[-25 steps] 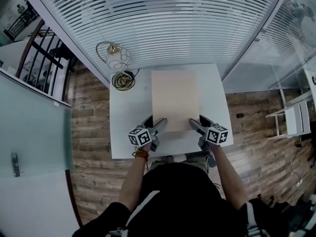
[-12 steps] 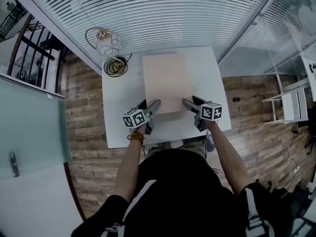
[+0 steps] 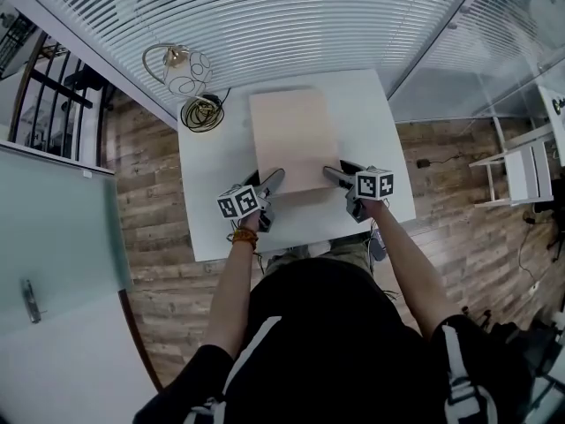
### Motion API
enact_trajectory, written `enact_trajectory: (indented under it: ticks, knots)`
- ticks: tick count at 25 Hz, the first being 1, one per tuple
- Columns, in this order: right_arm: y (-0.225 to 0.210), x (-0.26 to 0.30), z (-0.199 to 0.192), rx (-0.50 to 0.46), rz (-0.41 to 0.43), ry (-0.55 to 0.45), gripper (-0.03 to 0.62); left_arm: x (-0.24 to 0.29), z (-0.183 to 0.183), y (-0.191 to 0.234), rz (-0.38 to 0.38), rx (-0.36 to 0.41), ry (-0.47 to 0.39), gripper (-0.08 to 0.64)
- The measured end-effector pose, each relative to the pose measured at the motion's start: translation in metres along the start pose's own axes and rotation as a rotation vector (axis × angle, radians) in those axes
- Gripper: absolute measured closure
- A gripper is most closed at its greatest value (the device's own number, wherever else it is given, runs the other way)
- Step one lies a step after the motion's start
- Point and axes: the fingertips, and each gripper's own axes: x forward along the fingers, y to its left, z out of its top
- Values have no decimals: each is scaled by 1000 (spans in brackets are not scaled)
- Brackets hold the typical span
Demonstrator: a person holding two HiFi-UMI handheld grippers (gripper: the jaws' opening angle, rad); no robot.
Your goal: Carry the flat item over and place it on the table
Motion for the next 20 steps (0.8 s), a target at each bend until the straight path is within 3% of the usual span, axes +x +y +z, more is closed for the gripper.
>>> enact_trajectory:
  ticks: [9,14,20]
  knots:
    - [-14,-2,-15,-2,-71,40,299,0,-19,14,42,-35,37,160]
    - [-10,4,-22,15,-40,50,301,3,-23,16,45,-33,57,160]
    - [-14,6,-33,-17,-73,90,302,1,-32,12,57,-26,93,160]
